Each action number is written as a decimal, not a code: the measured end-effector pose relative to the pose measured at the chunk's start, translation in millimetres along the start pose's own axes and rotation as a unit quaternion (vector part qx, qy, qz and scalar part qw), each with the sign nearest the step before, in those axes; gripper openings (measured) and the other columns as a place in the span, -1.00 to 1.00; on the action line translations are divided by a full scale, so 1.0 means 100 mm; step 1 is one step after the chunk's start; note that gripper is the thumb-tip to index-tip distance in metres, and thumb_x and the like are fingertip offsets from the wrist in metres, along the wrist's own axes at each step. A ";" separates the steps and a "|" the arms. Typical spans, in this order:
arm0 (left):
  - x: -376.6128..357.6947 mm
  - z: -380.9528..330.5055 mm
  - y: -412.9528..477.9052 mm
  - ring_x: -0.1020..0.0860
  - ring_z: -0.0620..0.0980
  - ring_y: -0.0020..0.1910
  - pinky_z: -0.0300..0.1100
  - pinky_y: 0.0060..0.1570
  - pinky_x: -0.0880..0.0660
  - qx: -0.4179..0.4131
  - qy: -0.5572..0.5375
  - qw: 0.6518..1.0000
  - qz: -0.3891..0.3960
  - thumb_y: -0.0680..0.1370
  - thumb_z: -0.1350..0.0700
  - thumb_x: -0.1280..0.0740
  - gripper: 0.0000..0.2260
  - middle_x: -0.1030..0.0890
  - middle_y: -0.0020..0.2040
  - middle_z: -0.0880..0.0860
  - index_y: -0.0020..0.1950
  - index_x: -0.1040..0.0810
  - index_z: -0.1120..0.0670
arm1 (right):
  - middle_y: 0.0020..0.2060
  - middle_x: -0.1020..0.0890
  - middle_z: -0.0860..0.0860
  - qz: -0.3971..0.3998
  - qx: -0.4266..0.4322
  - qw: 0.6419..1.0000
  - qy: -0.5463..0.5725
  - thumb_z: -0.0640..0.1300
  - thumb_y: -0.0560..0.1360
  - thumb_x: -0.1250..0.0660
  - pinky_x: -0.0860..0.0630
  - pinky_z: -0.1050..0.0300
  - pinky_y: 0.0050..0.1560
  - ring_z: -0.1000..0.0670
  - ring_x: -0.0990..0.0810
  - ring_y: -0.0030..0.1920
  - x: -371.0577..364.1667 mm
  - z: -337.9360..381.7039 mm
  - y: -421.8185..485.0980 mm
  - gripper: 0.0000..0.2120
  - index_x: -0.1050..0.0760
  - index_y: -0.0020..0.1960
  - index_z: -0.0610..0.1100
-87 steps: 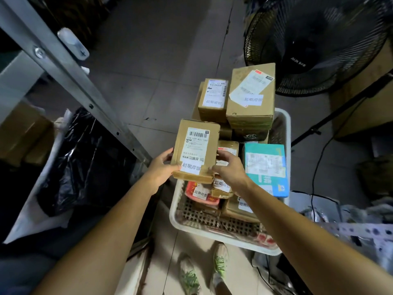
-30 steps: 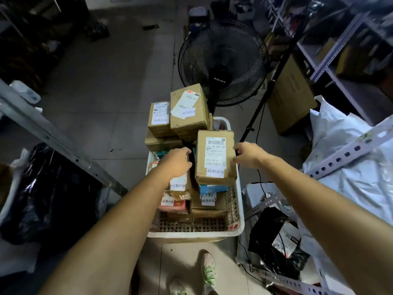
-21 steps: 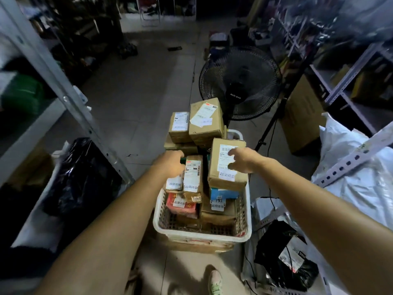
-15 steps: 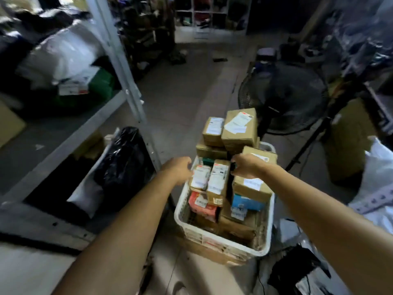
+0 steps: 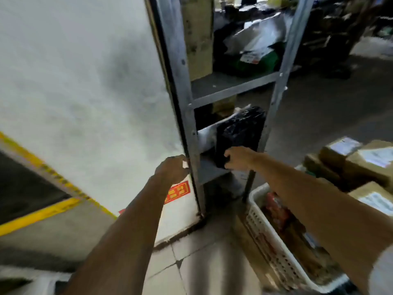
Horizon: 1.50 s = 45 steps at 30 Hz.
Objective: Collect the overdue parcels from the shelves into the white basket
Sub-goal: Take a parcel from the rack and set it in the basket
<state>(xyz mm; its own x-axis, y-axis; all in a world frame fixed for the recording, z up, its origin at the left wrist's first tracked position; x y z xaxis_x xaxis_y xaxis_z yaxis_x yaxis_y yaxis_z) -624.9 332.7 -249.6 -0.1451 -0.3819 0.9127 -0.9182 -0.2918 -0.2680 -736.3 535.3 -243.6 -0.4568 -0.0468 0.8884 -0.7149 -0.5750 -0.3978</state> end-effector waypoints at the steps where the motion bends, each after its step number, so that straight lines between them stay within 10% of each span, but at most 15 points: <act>1: 0.05 0.32 -0.22 -0.54 0.07 0.28 -0.04 0.28 -0.47 0.043 -0.012 0.999 -0.013 0.56 -0.05 -0.33 -0.63 -0.57 0.31 0.03 0.38 -0.47 -0.10 | 0.18 -0.56 -0.09 0.012 0.035 0.999 -0.012 0.00 0.53 -0.30 -0.48 0.06 0.09 -0.18 -0.54 0.16 -0.03 0.38 0.04 -0.64 -0.48 0.28 -0.12; 18: -0.66 3.20 -5.28 -0.48 0.12 0.34 -0.05 0.35 -0.41 0.472 -0.129 0.862 -0.132 0.60 -0.01 -0.30 -0.60 -0.51 0.39 0.09 0.44 -0.43 0.00 | 0.35 -0.51 -0.11 0.108 0.419 0.890 -0.145 0.06 0.51 -0.35 -0.45 0.05 0.27 -0.15 -0.48 0.32 -2.00 4.73 -1.70 -0.50 -0.43 0.40 -0.10; 24: -1.29 3.10 -6.94 -0.55 0.12 0.22 -0.12 0.12 -0.48 0.571 -0.168 0.793 -0.134 0.55 -0.02 -0.31 -0.61 -0.56 0.30 0.08 0.39 -0.46 -0.10 | 0.18 -0.58 -0.11 0.159 0.501 0.829 -0.190 0.04 0.44 -0.35 -0.38 0.16 -0.11 -0.16 -0.57 0.05 -2.97 5.54 -2.97 -0.72 -0.49 0.12 -0.01; 28: -1.69 2.97 -8.13 -0.57 0.12 0.19 -0.14 0.09 -0.49 0.636 -0.196 0.728 -0.163 0.58 -0.04 -0.30 -0.65 -0.59 0.25 0.08 0.37 -0.47 -0.10 | 0.34 -0.49 -0.07 0.182 0.553 0.785 -0.213 0.00 0.50 -0.36 -0.43 0.17 0.10 -0.13 -0.51 0.27 -3.49 6.03 -3.82 -0.52 -0.41 0.40 -0.05; 45: -3.21 1.77 -11.06 -0.55 0.19 0.23 -0.02 0.17 -0.51 0.829 -0.249 0.462 -0.195 0.57 0.01 -0.31 -0.59 -0.58 0.30 0.13 0.43 -0.43 -0.03 | 0.39 -0.46 -0.10 0.265 0.739 0.525 -0.329 0.02 0.54 -0.31 -0.43 0.03 0.28 -0.15 -0.47 0.33 -5.51 6.98 -6.90 -0.49 -0.36 0.46 -0.04</act>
<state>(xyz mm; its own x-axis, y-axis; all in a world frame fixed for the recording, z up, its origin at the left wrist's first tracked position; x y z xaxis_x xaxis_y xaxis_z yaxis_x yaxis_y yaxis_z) 502.2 622.5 -300.5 0.3941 -0.0512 0.9177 0.7641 -0.5367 -0.3580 378.2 387.4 -299.0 0.2450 -0.5118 0.8234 0.8342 -0.3215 -0.4481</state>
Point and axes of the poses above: each hand's wrist, its own y-axis towards the middle knuckle, its own x-axis out of the back of the hand, z = x × y, the point moved 4 cm from there along y, towards the middle knuckle
